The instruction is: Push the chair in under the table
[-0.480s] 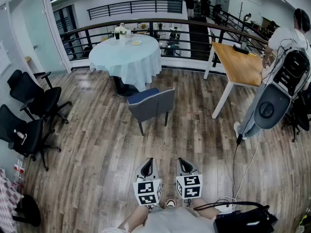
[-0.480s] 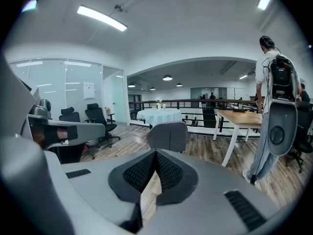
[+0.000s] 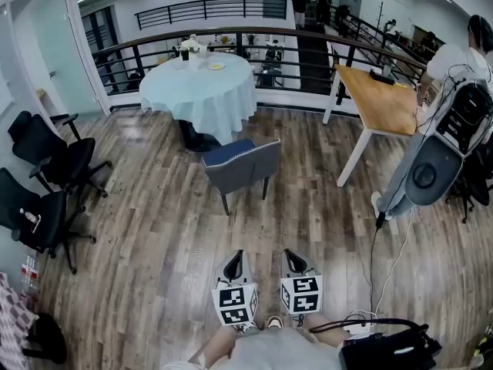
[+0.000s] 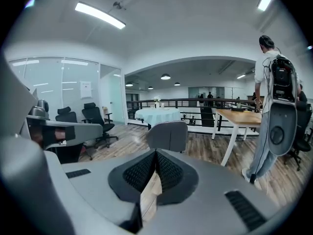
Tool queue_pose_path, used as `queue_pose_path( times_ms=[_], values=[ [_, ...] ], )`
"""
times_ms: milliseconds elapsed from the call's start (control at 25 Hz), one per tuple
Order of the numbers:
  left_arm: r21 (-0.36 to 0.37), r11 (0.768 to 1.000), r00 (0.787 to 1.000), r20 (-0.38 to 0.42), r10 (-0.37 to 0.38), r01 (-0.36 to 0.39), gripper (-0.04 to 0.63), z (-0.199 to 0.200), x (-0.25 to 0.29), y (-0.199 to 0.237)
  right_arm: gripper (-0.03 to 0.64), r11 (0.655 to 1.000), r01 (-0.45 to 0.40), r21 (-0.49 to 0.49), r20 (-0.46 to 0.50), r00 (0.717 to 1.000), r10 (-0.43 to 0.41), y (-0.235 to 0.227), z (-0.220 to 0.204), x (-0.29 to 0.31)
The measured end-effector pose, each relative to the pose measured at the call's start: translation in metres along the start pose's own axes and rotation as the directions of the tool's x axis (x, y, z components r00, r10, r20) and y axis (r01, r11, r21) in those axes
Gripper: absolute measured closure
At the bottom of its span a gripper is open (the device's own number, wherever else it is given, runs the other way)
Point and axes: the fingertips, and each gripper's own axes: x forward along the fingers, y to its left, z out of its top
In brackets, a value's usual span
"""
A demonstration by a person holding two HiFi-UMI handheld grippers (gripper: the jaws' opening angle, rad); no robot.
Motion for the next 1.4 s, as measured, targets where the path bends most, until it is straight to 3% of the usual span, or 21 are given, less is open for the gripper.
queue_pose_path(
  times_ms=[640,1400],
  values=[
    [0.015,1.000,0.998,-0.052,-0.025,0.026,0.592,-0.013,0.025,0.030,0.600,0.998,0.055,0.034,-0.066,0.996,-0.053,-0.004,-0.017,0.029],
    [0.013,0.997,0.997,-0.041,0.072,-0.072,0.592,0.027,0.137,0.041,0.600,0.999,-0.043,-0.013,-0.074,0.996,0.042,-0.063,0.040,0.134]
  ],
)
